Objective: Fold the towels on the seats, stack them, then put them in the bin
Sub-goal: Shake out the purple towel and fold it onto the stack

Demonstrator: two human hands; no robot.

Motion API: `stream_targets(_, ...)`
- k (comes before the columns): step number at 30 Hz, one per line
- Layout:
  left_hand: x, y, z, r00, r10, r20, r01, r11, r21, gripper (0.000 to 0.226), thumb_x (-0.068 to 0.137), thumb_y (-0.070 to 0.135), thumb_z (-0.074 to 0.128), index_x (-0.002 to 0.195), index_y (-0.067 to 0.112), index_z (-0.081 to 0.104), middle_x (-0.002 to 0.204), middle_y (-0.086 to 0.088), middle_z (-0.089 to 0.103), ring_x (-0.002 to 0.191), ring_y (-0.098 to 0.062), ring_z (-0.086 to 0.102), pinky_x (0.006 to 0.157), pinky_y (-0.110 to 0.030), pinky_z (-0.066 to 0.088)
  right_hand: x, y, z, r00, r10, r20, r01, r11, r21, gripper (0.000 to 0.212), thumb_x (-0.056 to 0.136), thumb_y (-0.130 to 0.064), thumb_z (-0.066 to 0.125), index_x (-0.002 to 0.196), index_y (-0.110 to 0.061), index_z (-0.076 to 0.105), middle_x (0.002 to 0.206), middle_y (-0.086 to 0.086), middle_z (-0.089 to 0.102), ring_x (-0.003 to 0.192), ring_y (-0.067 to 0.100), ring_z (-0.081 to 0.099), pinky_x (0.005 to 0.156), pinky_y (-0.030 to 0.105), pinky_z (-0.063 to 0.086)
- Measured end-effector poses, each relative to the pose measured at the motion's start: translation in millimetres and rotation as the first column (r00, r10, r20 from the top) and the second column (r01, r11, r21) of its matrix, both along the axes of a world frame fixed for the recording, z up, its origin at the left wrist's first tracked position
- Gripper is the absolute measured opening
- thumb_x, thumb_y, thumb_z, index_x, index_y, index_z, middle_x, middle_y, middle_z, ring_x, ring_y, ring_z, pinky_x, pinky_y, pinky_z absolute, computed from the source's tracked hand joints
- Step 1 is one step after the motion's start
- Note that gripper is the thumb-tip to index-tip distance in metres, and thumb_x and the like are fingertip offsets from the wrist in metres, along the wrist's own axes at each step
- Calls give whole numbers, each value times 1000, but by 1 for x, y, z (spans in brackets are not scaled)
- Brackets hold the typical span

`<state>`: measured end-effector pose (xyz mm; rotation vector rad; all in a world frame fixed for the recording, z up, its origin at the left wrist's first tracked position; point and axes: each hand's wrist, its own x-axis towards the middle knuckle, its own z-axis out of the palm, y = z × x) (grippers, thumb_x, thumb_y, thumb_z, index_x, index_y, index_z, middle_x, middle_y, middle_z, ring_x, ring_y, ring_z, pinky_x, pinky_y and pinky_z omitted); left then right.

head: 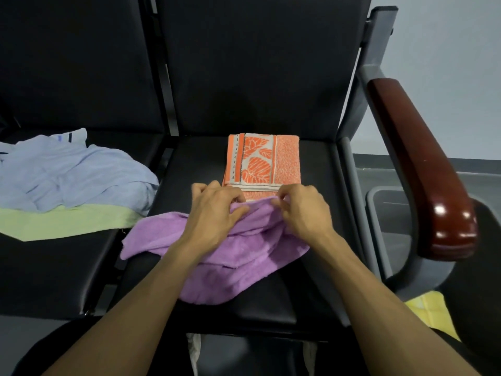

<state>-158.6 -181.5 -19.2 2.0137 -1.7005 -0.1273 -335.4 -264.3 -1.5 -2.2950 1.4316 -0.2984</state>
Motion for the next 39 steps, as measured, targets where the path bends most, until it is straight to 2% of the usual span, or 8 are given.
stream_targets(4, 1, 1, 0, 1000, -1, 14, 1, 1000, -1, 12, 95, 38, 65, 91, 27, 67, 90, 16, 62, 86, -12, 46, 78, -31, 23, -3, 2, -4, 998, 38, 47, -37, 999, -14, 22, 94, -44, 63, 108, -28, 67, 98, 5, 70, 89, 29, 66, 69, 35, 48)
stream_targets(6, -3, -1, 2, 987, -10, -162, 14, 1000, 23, 14, 95, 34, 66, 88, 21, 66, 90, 14, 61, 85, -12, 53, 78, -32, 40, 7, 9, -8, 980, 90, 180, -110, 988, 107, 35, 90, -47, 68, 118, -28, 62, 98, -1, 70, 85, 19, 66, 71, 33, 52)
stream_targets(12, -6, -5, 6, 842, 179, -509, -141, 984, 113, 7, 92, 20, 71, 87, 15, 70, 77, 12, 68, 65, 3, 62, 53, -10, 45, 11, 3, -5, 769, -318, 555, 56, 898, 437, 11, 96, -15, 64, 104, -15, 70, 85, -2, 72, 75, 11, 69, 64, 22, 57)
stream_targets(18, -11, -6, 4, 755, 215, -619, -189, 976, 108, 10, 93, 25, 71, 99, 19, 77, 91, 9, 75, 81, -4, 71, 66, -17, 55, 14, 18, 11, 594, -374, 712, -340, 685, 644, 31, 92, 17, 50, 93, -5, 71, 75, 1, 75, 73, 9, 73, 66, 18, 57)
stream_targets(22, -9, -6, 6, 703, 218, -677, -194, 975, 112, 16, 94, 29, 70, 104, 20, 78, 98, 10, 76, 87, -3, 72, 75, -22, 60, 11, 13, 5, 670, -196, 716, -368, 751, 549, 37, 89, 19, 54, 99, -11, 72, 83, 0, 77, 83, 10, 74, 77, 19, 57)
stream_targets(29, -11, -4, 8, 712, 189, -677, -171, 981, 94, 15, 92, 28, 71, 100, 19, 80, 95, 8, 77, 89, -7, 72, 77, -25, 61, 16, 12, -10, 889, 82, 450, -149, 982, 115, 12, 90, -27, 72, 80, -23, 75, 88, -11, 59, 86, 10, 57, 75, 24, 49)
stream_targets(36, -11, -4, 7, 690, 139, -710, -73, 990, 123, 35, 99, 36, 60, 88, 8, 76, 80, 8, 73, 68, -17, 64, 67, -31, 55, 18, 12, -14, 890, 32, 456, -107, 984, 141, 26, 98, -31, 62, 76, -17, 56, 67, -9, 60, 60, 5, 51, 57, 17, 38)
stream_targets(39, -11, -2, 12, 673, 57, -738, 4, 997, 81, 15, 90, 30, 72, 93, 16, 79, 90, 6, 77, 87, -12, 73, 81, -30, 60, 19, 13, -14, 895, 84, 438, -142, 985, 102, 26, 97, -32, 63, 76, -19, 55, 67, -9, 58, 58, 5, 49, 55, 19, 37)
